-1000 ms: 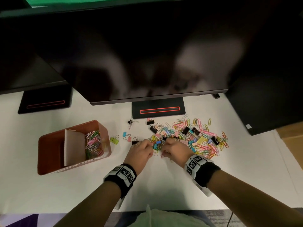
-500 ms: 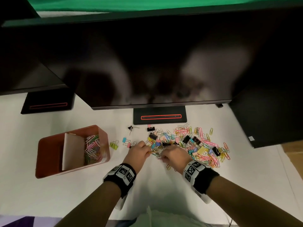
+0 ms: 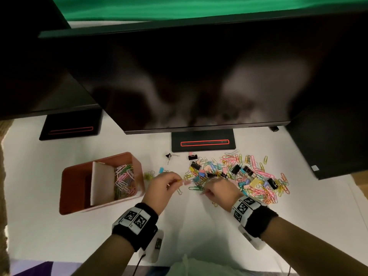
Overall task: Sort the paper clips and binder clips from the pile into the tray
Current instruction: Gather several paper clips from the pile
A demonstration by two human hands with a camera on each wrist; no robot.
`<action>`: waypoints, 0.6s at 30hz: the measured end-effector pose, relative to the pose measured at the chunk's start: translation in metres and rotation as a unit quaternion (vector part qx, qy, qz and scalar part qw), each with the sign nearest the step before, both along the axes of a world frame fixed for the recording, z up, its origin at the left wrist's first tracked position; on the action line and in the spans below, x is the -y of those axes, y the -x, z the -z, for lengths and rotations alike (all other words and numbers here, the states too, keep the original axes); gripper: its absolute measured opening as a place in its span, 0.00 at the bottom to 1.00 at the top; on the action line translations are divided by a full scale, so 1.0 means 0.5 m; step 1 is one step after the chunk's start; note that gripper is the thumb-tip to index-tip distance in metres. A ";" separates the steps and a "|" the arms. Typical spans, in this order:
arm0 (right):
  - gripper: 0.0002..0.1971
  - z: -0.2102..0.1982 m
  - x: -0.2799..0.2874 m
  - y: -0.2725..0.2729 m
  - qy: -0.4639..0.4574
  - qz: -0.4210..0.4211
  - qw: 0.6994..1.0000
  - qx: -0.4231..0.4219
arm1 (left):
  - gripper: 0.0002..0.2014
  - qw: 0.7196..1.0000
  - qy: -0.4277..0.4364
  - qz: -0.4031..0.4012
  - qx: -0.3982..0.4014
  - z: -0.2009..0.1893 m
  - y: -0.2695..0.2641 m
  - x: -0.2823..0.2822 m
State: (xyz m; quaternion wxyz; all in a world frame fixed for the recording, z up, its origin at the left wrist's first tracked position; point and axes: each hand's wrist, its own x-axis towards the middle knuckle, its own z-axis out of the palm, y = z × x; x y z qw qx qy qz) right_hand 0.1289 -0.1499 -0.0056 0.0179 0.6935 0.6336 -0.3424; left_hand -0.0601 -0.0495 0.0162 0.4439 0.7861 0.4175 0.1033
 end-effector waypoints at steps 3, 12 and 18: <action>0.08 -0.049 -0.029 0.030 -0.049 0.002 0.998 -0.030 | 0.03 0.997 0.017 -0.072 0.037 -0.040 0.054 -0.028; 0.07 -0.167 -0.239 0.271 -0.176 -0.015 0.977 -0.122 | 0.08 0.964 0.033 -0.263 0.036 -0.087 0.267 -0.162; 0.15 -0.132 -0.298 0.370 -0.097 0.003 0.988 -0.117 | 0.14 0.978 0.032 -0.200 -0.046 -0.083 0.303 -0.171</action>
